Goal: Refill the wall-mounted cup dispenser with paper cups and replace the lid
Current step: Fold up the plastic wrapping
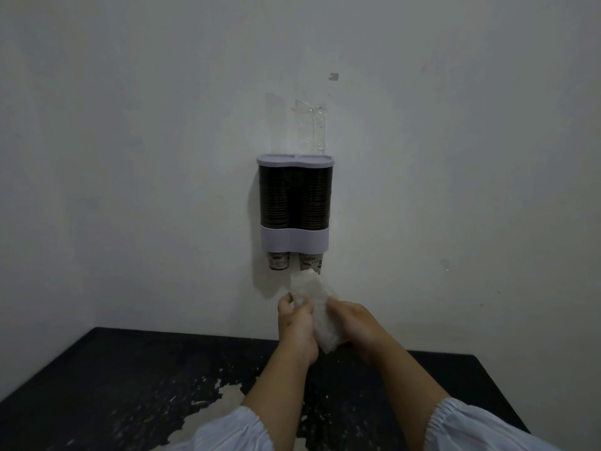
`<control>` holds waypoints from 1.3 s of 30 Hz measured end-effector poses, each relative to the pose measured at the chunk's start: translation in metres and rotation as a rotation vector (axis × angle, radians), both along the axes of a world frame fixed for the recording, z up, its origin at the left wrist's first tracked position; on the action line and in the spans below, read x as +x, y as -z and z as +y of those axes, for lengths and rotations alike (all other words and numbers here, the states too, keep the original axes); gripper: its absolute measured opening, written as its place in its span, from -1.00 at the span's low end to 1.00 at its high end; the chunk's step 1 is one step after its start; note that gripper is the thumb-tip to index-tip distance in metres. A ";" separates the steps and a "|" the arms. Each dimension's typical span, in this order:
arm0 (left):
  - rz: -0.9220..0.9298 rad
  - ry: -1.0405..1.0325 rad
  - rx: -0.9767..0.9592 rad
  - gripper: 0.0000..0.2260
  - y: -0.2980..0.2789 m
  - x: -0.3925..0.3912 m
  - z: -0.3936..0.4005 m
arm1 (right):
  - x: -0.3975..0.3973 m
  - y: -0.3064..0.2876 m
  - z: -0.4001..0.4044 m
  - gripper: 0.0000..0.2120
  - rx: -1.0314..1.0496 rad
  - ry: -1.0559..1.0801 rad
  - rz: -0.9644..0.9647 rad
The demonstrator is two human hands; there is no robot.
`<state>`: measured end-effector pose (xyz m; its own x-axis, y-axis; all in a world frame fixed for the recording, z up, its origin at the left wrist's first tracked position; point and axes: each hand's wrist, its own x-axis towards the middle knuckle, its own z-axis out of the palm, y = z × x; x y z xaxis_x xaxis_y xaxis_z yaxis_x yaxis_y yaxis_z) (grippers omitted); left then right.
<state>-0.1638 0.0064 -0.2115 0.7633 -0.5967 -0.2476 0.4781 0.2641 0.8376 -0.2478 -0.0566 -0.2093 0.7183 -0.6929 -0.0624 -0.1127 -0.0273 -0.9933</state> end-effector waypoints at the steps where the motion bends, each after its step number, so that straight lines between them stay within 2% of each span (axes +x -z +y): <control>1: -0.005 -0.005 -0.018 -0.71 0.001 0.000 0.001 | 0.000 0.000 0.000 -0.70 0.005 0.001 -0.002; 4: 0.025 0.015 -0.066 -0.75 0.003 -0.001 0.006 | 0.000 0.001 0.001 -0.68 -0.081 0.019 0.032; 7: 0.030 0.063 -0.080 -0.78 0.006 -0.003 0.010 | 0.003 0.006 0.002 -0.87 -0.281 0.088 0.086; 10: -0.037 0.104 -0.062 -0.76 0.008 -0.008 0.011 | 0.005 0.009 0.004 -0.72 -0.389 0.180 0.031; 14: -0.045 0.214 -0.121 -0.73 0.005 -0.016 0.013 | 0.008 0.008 0.004 -0.84 -0.529 0.141 0.038; 17: -0.064 0.288 -0.113 -0.67 0.007 -0.017 0.013 | 0.009 0.007 0.006 -0.87 -0.466 0.071 -0.009; 21: -0.104 0.346 -0.101 -0.61 0.010 -0.016 0.013 | 0.007 0.008 0.003 -0.68 -0.395 0.045 -0.014; 25: -0.136 0.355 -0.097 -0.69 0.015 -0.015 0.012 | 0.001 0.007 -0.003 -0.83 -0.472 0.000 -0.029; 29: -0.165 0.339 -0.078 -0.68 0.019 -0.013 0.007 | -0.003 0.003 -0.003 -0.76 -0.470 -0.059 -0.024; 34: -0.082 0.308 -0.045 -0.65 0.022 -0.011 0.002 | -0.003 0.000 -0.001 -0.75 -0.344 -0.140 -0.049; 39: 0.046 0.290 -0.156 -0.70 0.022 -0.012 0.001 | -0.005 0.001 -0.002 -0.77 -0.140 -0.118 -0.086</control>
